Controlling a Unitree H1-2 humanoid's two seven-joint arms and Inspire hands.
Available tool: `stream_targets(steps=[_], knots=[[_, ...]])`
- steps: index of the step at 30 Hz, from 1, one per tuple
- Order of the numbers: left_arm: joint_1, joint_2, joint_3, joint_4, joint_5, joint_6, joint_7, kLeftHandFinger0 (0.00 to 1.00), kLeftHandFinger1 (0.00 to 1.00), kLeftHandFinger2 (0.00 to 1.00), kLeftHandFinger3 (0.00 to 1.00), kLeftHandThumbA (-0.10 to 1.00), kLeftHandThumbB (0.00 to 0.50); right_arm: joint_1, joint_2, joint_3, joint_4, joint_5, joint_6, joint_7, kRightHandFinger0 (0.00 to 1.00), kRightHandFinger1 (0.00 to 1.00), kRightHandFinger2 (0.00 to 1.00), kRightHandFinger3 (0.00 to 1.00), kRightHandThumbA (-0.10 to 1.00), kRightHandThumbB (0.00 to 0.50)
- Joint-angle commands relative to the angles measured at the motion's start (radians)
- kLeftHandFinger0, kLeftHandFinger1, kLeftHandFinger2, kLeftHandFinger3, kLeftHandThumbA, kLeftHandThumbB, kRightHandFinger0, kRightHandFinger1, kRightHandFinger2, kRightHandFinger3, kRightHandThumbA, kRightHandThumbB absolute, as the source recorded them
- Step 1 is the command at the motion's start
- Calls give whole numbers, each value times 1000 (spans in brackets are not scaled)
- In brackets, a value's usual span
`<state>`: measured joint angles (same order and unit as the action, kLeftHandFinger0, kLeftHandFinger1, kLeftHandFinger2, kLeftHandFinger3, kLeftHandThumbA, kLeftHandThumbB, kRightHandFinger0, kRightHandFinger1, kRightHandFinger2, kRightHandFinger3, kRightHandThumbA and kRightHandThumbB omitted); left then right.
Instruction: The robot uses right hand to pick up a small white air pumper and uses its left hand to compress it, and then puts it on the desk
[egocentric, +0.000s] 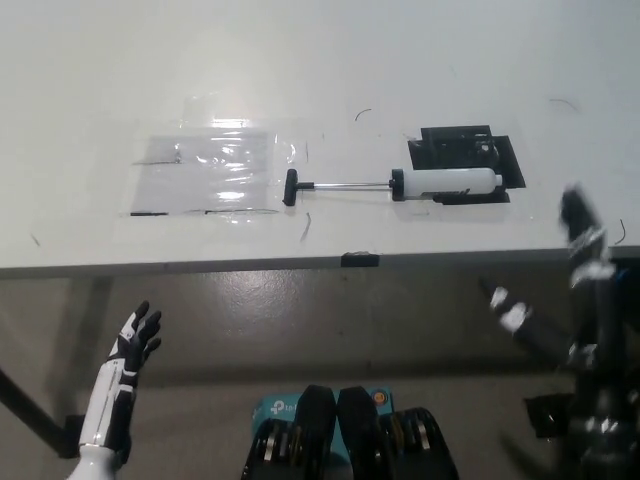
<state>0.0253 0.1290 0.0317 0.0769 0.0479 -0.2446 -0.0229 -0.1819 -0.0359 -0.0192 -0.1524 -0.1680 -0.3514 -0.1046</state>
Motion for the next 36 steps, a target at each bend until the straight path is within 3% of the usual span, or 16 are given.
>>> stream_targets(steps=[1,4,9,12,14,17,21,24,28,36], knots=[[-8,-20,-21,-15,1,-74,-3,1000,1000,1000,1000,1000,106,-156,-92,14,-96,-76,188,104,1000,1000,1000,1000,932,208],[4,-32,-38,-36,39,-73,6,1000,1000,1000,1000,1000,119,-279,-169,50,-42,-103,297,176,1000,1000,1000,1000,991,259],[39,-75,-70,-74,85,-93,27,1000,1000,1000,1000,1000,147,-495,-292,140,115,-140,420,315,1000,1000,1000,1000,912,257],[55,-107,-78,-94,99,-95,41,1000,1000,1000,1000,1000,199,-631,-333,206,247,-134,528,417,1000,1000,1000,1000,864,307],[56,-123,-83,-97,106,-104,46,1000,1000,1000,1000,1000,204,-697,-341,236,327,-129,568,457,1000,1000,1000,1000,830,314],[76,-120,-86,-103,129,-121,41,1000,1000,1000,1000,1000,149,-793,-333,296,504,-148,560,492,1000,1000,1000,1000,845,354],[78,-107,-79,-83,132,-142,40,1000,1000,1000,1000,1000,151,-904,-324,360,730,-170,511,516,1000,1000,1000,1000,866,357],[83,-94,-66,-74,117,-152,35,1000,1000,1000,1000,1000,125,-999,-302,421,917,-206,482,527,1000,1000,1000,1000,900,360],[86,-85,-65,-73,126,-154,32,1000,1000,1000,1000,1000,143,-1076,-263,460,1093,-212,461,516,1000,1000,1000,1000,908,360],[82,-72,-68,-75,137,-160,25,1000,1000,1000,1000,1000,119,-1130,-207,516,1312,-237,431,480,1000,1000,1000,1000,1000,409]])
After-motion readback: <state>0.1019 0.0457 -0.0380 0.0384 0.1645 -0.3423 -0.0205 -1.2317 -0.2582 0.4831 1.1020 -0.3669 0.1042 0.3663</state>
